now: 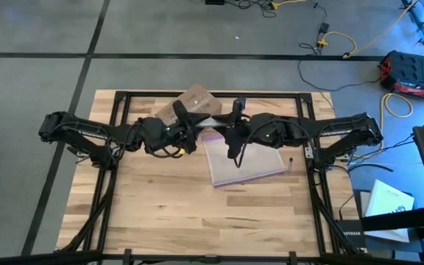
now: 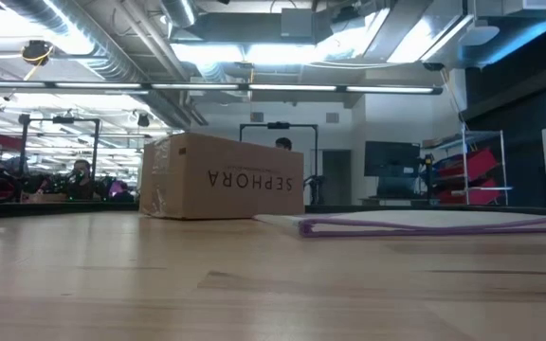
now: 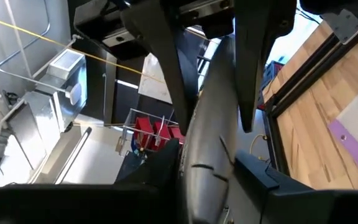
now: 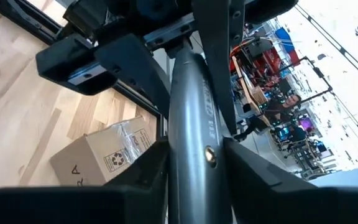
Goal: Unpack boxes
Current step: Open the cutter
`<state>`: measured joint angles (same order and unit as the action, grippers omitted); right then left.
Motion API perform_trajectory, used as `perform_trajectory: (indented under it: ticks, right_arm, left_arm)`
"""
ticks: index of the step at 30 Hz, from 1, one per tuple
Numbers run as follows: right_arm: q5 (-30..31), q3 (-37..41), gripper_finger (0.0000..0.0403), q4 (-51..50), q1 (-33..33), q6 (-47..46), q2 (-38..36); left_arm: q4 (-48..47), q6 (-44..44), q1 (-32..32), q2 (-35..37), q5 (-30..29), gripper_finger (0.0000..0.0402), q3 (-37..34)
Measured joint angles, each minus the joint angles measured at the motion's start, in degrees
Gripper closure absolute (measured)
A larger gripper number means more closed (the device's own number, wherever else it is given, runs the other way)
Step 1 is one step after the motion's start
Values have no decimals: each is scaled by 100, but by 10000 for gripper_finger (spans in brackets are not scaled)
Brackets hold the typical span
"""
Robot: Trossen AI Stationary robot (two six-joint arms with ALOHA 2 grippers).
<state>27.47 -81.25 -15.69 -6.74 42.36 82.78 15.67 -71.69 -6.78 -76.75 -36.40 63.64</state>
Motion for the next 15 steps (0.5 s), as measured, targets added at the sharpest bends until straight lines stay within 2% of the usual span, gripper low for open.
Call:
perform_trajectory:
  ticks: [3,15]
  right_arm:
    - [21,0,337,-35,2,102,0]
    - [332,2,338,-109,-3,251,2]
  left_arm:
    - [-25,36,12,0,39,316,0]
    - [-80,-36,95,-7,18,319,0]
